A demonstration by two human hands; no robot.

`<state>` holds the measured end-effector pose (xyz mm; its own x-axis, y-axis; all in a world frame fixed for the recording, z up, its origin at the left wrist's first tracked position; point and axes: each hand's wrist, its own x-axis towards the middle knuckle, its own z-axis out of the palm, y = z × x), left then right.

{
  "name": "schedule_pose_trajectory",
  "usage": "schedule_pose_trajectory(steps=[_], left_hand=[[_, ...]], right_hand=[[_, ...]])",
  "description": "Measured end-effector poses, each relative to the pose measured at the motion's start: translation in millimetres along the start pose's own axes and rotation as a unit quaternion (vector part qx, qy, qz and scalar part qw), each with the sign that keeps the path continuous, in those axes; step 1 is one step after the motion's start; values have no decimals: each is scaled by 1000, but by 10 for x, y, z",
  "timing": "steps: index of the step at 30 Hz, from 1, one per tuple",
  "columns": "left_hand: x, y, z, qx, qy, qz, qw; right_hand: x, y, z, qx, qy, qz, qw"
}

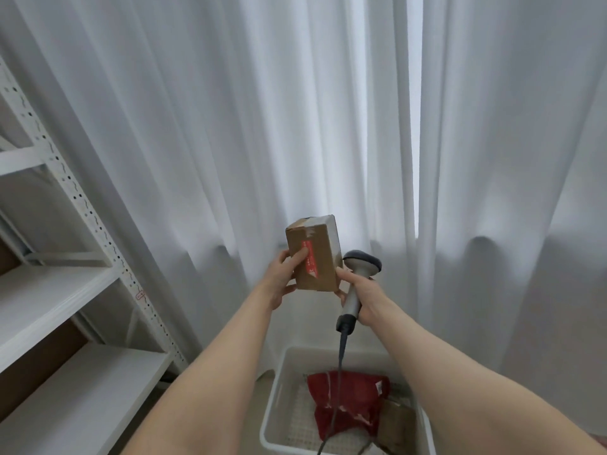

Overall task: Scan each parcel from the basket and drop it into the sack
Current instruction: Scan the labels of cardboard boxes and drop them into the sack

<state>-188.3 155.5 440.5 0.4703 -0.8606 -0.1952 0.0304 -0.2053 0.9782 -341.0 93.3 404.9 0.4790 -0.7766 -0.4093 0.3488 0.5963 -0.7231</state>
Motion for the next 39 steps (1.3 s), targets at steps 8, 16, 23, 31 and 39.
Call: schedule_pose_trajectory(steps=[8, 16, 23, 31, 39], left_hand=[[-53, 62, -187, -6, 35, -10, 999], [79, -73, -297, 30, 90, 5, 995], [113, -219, -581, -55, 47, -53, 996], [155, -588, -698, -69, 41, -53, 995], [184, -847, -606, -113, 38, -71, 990]], right_hand=[[-5, 116, 343, -87, 38, -40, 995], [-1, 277, 567, -120, 33, -78, 989], [-27, 325, 595, -87, 47, -63, 993], [-69, 373, 535, -120, 42, -59, 990], [-226, 375, 575, -176, -11, -15, 984]])
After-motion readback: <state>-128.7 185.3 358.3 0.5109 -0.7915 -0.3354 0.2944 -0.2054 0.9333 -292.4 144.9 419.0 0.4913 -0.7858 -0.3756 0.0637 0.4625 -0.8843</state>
